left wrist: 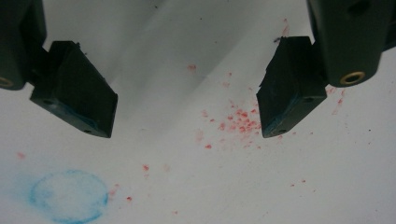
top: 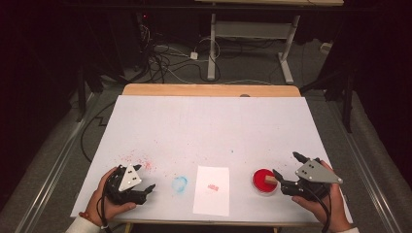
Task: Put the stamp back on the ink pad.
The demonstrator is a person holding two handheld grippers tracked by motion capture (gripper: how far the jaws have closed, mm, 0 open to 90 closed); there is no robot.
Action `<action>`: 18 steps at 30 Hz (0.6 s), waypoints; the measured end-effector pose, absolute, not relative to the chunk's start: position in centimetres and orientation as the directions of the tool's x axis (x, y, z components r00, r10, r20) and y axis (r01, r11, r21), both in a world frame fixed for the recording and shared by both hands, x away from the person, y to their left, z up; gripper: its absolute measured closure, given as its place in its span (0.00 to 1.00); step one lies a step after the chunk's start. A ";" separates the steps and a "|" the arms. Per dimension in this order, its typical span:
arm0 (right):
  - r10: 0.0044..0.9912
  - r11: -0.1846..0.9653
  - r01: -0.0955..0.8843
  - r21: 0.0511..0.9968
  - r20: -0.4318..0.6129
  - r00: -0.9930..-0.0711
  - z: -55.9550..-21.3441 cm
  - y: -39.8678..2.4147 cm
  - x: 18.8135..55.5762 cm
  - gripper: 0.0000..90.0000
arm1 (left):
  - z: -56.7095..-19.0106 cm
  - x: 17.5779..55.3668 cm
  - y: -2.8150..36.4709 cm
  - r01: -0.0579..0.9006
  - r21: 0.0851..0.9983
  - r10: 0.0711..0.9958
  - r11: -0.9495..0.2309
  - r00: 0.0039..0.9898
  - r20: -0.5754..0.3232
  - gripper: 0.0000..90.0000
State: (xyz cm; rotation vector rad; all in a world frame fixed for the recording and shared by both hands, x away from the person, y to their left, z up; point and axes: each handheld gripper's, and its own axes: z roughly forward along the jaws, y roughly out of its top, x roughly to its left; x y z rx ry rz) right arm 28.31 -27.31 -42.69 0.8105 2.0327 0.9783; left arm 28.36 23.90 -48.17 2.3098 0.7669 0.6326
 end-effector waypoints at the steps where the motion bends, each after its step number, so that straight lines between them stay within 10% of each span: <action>1: 0.775 0.512 0.223 0.830 -0.333 -0.537 -42.8 -27.4 28.3 0.21 | -48.1 28.4 23.9 0.350 0.679 0.651 -0.645 0.717 0.249 0.21; 18: 0.807 0.479 0.284 0.831 -0.289 -0.515 -45.2 -30.0 27.7 0.21 | -48.0 28.7 23.3 0.334 0.684 0.636 -0.649 0.731 0.246 0.21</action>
